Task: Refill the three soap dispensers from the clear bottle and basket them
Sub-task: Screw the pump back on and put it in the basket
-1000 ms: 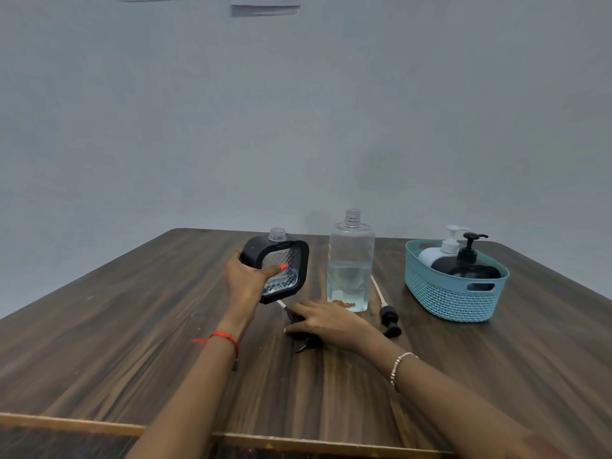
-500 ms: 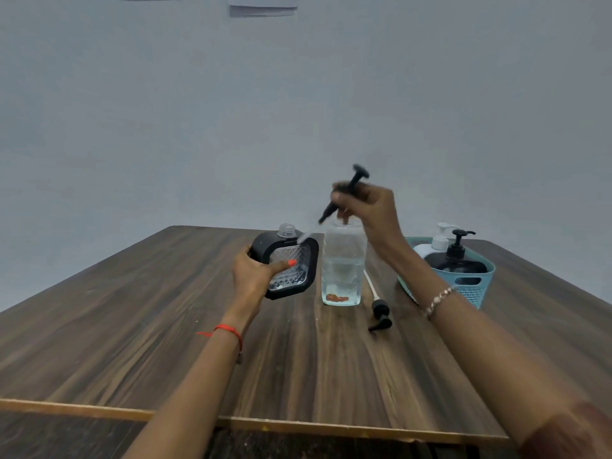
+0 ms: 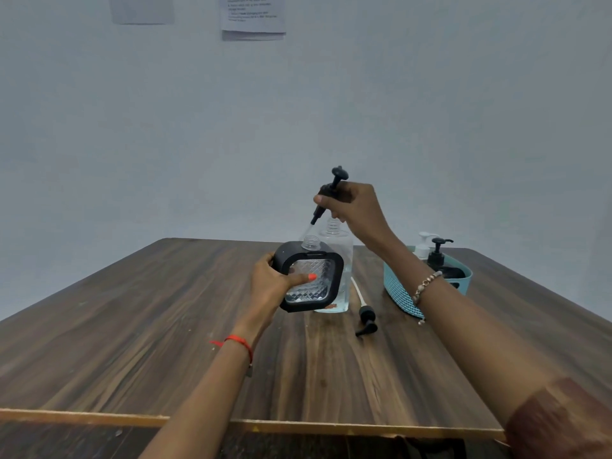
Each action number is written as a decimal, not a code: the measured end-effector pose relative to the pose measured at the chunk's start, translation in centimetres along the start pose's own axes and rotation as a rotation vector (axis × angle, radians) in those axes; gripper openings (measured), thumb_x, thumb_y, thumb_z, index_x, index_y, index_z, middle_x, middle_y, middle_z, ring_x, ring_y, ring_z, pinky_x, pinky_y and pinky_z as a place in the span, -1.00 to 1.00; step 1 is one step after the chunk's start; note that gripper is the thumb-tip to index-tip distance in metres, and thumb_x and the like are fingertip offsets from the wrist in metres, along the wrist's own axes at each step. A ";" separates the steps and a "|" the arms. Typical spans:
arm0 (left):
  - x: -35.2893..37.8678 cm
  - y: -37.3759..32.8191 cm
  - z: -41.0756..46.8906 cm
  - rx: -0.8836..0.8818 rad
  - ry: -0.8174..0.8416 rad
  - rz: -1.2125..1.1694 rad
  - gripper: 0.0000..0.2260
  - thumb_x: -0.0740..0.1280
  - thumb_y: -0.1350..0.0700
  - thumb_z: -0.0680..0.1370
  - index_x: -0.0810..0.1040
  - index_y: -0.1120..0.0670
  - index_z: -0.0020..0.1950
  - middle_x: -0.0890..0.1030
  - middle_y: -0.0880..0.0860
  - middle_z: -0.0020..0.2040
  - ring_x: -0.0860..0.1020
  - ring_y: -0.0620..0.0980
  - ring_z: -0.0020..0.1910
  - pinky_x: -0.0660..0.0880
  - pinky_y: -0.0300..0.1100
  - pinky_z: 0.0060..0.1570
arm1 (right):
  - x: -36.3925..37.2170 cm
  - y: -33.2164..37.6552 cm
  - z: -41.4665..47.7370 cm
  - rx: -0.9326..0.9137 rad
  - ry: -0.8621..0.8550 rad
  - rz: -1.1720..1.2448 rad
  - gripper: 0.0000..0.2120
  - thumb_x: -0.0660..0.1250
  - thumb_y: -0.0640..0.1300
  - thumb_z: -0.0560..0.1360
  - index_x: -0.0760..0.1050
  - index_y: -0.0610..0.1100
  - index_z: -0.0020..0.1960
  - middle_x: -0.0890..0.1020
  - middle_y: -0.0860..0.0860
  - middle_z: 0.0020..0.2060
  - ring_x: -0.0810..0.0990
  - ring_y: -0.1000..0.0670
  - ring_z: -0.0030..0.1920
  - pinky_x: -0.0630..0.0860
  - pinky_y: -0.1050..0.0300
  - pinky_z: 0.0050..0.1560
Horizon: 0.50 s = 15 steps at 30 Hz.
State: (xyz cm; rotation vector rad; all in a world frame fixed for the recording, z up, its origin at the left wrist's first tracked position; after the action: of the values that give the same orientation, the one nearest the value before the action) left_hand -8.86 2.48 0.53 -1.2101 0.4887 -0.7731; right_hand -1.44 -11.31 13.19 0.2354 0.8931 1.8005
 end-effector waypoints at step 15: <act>0.0 -0.5 -0.9 -0.006 -0.002 -0.032 -0.45 0.61 0.29 0.16 0.51 0.16 0.08 0.65 0.10 -0.03 0.65 0.06 -0.08 0.61 0.02 -0.07 | -1.5 2.0 -0.1 -0.022 -0.079 0.019 -0.89 0.43 -0.19 0.42 0.60 -0.21 -0.08 0.58 0.05 -0.39 0.43 0.16 -0.47 0.38 0.36 -0.36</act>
State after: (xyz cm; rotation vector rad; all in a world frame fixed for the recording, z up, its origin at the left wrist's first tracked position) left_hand -9.62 1.86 0.76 -1.2268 0.4712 -0.7978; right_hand -2.35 -13.03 14.85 0.3001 0.8179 1.8053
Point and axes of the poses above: each hand's wrist, its own z-axis towards the middle knuckle, its own x-axis out of the palm, y = z × x, the point moved 4 cm from there along z, towards the middle knuckle
